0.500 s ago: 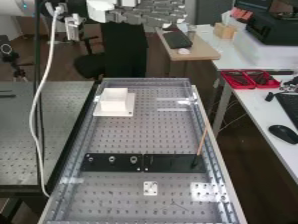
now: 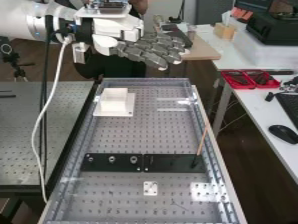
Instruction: Grab the drill bit and place it in the clear container
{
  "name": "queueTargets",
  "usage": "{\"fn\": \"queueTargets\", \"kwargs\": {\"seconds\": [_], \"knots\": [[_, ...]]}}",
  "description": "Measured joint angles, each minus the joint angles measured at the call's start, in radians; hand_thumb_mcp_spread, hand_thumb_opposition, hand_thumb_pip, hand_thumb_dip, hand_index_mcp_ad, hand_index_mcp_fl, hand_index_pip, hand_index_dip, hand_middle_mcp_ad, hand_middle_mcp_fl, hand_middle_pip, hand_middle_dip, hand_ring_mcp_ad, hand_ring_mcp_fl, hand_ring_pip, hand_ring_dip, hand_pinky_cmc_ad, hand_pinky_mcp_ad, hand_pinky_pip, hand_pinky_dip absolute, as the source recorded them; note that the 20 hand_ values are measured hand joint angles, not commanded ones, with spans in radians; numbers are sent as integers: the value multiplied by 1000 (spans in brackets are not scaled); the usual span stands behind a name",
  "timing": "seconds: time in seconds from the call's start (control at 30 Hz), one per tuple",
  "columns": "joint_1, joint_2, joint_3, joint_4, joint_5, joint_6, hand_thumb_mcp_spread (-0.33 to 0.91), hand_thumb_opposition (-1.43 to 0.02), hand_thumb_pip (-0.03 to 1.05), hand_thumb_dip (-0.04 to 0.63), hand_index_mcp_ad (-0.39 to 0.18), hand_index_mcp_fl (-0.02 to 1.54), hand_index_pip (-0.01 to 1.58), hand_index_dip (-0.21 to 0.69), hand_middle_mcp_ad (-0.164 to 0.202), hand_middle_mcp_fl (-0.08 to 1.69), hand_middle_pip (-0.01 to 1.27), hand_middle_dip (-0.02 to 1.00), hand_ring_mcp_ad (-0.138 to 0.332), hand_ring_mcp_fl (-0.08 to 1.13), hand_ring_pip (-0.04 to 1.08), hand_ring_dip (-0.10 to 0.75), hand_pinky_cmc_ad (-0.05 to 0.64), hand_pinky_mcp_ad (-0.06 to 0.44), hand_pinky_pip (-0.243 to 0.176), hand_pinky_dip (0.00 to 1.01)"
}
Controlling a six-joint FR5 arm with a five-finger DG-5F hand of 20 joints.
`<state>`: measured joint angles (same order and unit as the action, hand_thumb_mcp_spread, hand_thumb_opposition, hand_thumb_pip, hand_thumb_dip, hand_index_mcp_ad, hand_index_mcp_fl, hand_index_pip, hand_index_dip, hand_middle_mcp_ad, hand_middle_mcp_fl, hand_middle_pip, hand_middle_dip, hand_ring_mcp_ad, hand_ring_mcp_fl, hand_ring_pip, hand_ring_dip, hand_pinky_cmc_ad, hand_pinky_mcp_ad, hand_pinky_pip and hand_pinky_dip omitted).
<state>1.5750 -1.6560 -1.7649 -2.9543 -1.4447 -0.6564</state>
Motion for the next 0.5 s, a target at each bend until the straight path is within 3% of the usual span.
{"fn": "queueTargets", "kwargs": {"seconds": [0.2,0.4,0.5], "knots": [[-4,-27,-16,23,19,12,124,-710,168,7,110,38,87,12,126,38,159,24,218,49,105,12,262,199,-61,276],[-4,-51,-35,53,38,20,120,-730,168,7,117,52,96,12,126,42,171,24,220,63,105,14,283,215,-56,290],[-4,-64,-47,73,49,23,120,-726,222,7,119,51,96,12,126,38,171,24,216,63,105,14,283,215,-75,288]]}}
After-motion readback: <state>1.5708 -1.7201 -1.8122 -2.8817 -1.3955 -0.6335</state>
